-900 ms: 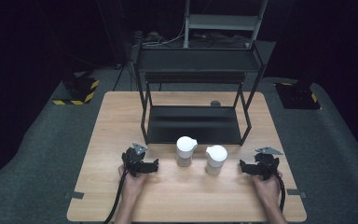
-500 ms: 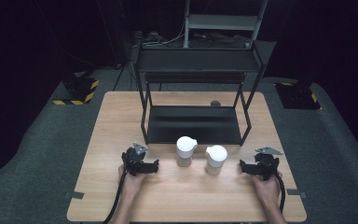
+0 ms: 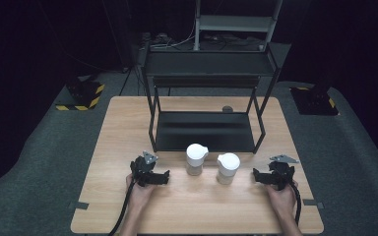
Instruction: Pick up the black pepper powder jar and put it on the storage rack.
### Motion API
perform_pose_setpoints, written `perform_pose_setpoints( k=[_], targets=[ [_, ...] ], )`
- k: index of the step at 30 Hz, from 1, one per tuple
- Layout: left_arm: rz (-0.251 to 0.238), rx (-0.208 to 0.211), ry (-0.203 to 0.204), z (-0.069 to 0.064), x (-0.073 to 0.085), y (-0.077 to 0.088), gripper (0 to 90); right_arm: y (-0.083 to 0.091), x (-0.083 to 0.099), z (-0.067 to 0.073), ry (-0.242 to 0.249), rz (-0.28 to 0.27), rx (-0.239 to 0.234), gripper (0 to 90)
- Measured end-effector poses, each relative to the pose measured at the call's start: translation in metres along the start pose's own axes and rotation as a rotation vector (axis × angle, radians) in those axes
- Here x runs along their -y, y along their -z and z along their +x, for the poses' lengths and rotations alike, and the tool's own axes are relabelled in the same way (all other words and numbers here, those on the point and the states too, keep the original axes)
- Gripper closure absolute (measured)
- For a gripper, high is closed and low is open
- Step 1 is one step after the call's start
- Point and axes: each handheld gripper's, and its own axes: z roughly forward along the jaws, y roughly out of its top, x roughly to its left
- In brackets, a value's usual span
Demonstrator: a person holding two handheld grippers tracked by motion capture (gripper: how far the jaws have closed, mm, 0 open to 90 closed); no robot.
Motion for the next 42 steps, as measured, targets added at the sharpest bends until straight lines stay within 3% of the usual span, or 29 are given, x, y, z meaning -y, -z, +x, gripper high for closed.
perform_pose_setpoints(
  k=[7,18,33,42],
  targets=[
    [-0.004,0.085,-0.059,-0.007,-0.003,0.001,0.6,0.0,0.0,0.0,0.0,0.0,0.0,0.2],
    [-0.038,0.198,-0.091,-0.02,-0.016,-0.007,1.5,0.0,0.0,0.0,0.0,0.0,0.0,0.3],
    [-0.063,0.242,-0.119,-0.038,-0.03,-0.018,4.6,0.0,0.0,0.0,-0.001,0.0,0.0,0.4],
    [-0.09,0.244,-0.118,-0.046,-0.035,-0.023,9.3,0.0,0.0,0.0,-0.001,-0.001,0.0,0.4]
  ],
)
